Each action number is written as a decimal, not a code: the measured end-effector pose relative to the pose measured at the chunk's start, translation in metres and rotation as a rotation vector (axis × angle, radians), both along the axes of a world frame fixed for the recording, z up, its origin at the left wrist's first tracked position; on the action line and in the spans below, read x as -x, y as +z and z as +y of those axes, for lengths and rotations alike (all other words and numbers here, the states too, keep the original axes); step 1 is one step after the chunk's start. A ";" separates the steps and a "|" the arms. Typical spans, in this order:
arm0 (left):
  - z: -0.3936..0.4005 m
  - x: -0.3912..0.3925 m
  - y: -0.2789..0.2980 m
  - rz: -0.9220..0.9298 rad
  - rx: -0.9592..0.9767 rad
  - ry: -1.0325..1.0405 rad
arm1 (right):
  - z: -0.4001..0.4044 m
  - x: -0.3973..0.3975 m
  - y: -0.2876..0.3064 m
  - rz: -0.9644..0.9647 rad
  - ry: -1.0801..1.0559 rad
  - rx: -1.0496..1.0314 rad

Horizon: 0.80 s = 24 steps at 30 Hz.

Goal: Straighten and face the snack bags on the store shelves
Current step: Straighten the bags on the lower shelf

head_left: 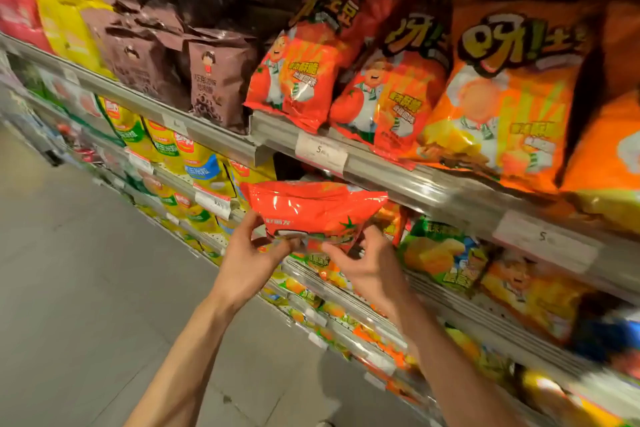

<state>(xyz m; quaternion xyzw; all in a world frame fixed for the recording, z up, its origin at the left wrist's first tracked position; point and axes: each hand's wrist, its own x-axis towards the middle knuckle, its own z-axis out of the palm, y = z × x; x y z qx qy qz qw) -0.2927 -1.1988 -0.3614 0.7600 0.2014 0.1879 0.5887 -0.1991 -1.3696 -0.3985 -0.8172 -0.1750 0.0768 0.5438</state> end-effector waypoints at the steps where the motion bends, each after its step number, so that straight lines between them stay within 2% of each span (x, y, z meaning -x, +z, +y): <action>1: 0.010 -0.005 0.000 -0.001 -0.005 -0.003 | 0.011 -0.002 0.003 -0.015 -0.006 0.000; 7: 0.058 -0.029 -0.009 -0.010 -0.003 -0.029 | 0.048 -0.011 0.004 -0.060 -0.077 0.043; 10: 0.081 -0.045 -0.017 -0.001 0.017 -0.131 | 0.063 -0.014 0.003 -0.086 -0.144 0.066; 13: 0.102 -0.060 -0.024 0.013 -0.013 -0.201 | 0.083 -0.013 -0.005 -0.032 -0.242 0.026; 18: 0.123 -0.071 -0.027 -0.062 0.011 -0.368 | 0.113 -0.011 -0.014 -0.001 -0.387 -0.046; 24: 0.133 -0.080 -0.027 -0.168 0.031 -0.464 | 0.130 -0.015 -0.016 0.038 -0.438 -0.073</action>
